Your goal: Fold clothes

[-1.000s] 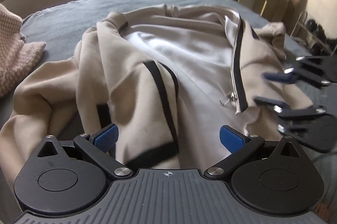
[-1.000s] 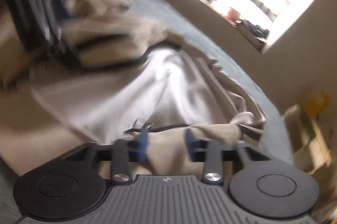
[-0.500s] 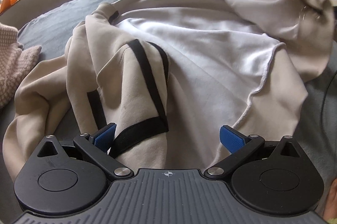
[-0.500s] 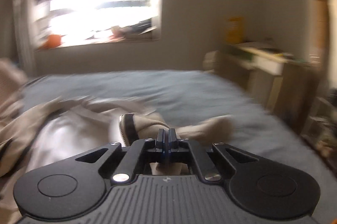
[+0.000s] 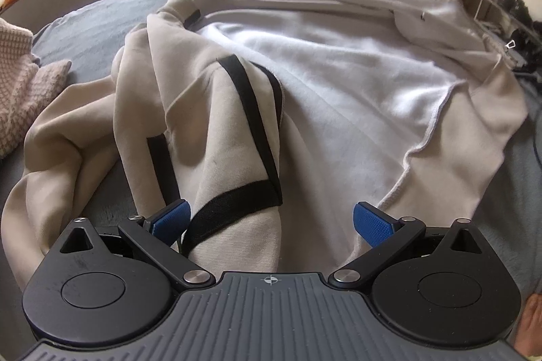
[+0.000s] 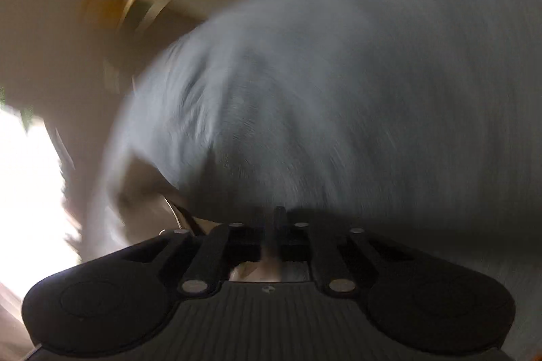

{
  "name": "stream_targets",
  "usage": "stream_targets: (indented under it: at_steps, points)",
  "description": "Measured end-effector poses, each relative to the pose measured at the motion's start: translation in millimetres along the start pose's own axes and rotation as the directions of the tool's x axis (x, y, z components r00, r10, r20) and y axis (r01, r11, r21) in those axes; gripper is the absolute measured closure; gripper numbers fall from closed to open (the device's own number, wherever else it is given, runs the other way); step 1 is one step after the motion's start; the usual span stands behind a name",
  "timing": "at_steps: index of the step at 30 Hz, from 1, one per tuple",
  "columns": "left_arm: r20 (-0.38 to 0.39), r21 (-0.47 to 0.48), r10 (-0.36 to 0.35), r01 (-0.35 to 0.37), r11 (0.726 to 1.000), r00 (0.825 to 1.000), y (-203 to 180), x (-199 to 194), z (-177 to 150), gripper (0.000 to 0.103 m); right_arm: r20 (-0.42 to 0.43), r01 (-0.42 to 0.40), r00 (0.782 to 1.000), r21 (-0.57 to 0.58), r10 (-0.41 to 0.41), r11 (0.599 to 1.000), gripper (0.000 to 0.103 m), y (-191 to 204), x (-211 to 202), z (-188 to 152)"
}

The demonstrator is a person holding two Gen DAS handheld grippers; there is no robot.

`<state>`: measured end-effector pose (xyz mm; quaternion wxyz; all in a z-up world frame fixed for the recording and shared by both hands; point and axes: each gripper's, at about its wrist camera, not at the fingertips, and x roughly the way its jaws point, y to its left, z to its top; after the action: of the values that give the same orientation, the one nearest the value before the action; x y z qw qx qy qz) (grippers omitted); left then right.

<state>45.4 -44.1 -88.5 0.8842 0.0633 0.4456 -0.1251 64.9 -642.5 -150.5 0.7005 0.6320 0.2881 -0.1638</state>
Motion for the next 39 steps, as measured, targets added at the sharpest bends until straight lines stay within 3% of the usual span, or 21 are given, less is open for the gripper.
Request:
stream_targets:
  at_steps: [7, 9, 10, 12, 14, 15, 18, 21, 23, 27, 30, 34, 37, 39]
  points:
    - [0.021, 0.033, 0.016, -0.017, 0.999, 1.0, 2, -5, -2, 0.0, 0.01, -0.162, 0.987, -0.04, 0.163, 0.986, 0.08, 12, -55, -28]
    - [0.031, 0.04, 0.022, -0.023, 0.999, 0.999, 2, -7, -2, 0.0, 0.01, -0.209, 0.978, -0.053, 0.209, 0.977, 0.08, 15, -70, -36]
    - [0.039, 0.042, 0.028, -0.029, 0.999, 0.999, 3, -10, -2, 0.0, -0.032, -0.267, 0.964, -0.115, 0.265, 0.957, 0.08, 32, -76, -45]
    - [0.058, 0.041, 0.033, -0.035, 0.999, 0.998, 4, -15, -2, 0.0, -0.127, -0.383, 0.923, -0.229, 0.363, 0.895, 0.08, 65, -88, -65]
    - [0.081, 0.03, 0.02, -0.022, 0.999, 0.997, 7, -21, -4, 0.0, -0.301, -0.479, 0.871, -0.352, 0.388, 0.804, 0.08, 102, -88, -100]
    - [0.08, 0.025, 0.009, -0.012, 1.0, 0.997, 9, -22, -5, 0.0, -0.386, -0.529, 0.838, -0.402, 0.385, 0.747, 0.077, 120, -88, -117]
    - [0.057, 0.009, -0.023, 0.022, 1.0, 0.998, 15, -23, -10, 0.0, -0.586, -0.59, 0.769, -0.493, 0.257, 0.639, 0.071, 155, -70, -191]
    - [0.025, -0.008, -0.045, 0.045, 0.999, 0.999, 20, -25, -16, 0.0, -0.732, -0.643, 0.665, -0.46, 0.149, 0.612, 0.07, 160, -36, -266]
    - [0.022, -0.018, -0.061, 0.062, 0.998, 0.998, 24, -29, -21, 0.0, -0.785, -0.631, 0.616, -0.442, 0.065, 0.638, 0.07, 142, -22, -319]
    - [0.037, -0.061, -0.108, 0.111, 0.992, 0.993, 36, -39, -35, 0.0, -0.801, -0.569, 0.595, -0.483, -0.072, 0.666, 0.07, 107, 16, -376]
    - [0.09, -0.105, -0.11, 0.119, 0.987, 0.99, 52, -57, -50, 0.0, -0.788, -0.504, 0.598, -0.509, -0.143, 0.698, 0.07, 92, 34, -399]
    - [0.169, -0.213, 0.028, 0.008, 0.977, 0.985, 85, -81, -74, 0.0, -0.773, -0.462, 0.618, -0.506, -0.144, 0.729, 0.07, 81, 32, -402]
    - [0.172, -0.339, 0.1, -0.037, 0.94, 0.98, 115, -78, -86, 0.0, -0.761, -0.425, 0.635, -0.489, -0.134, 0.762, 0.07, 73, 32, -400]
    - [0.143, -0.439, 0.129, -0.054, 0.897, 0.981, 138, -64, -86, 0.0, -0.759, -0.402, 0.637, -0.476, -0.135, 0.782, 0.07, 67, 34, -405]
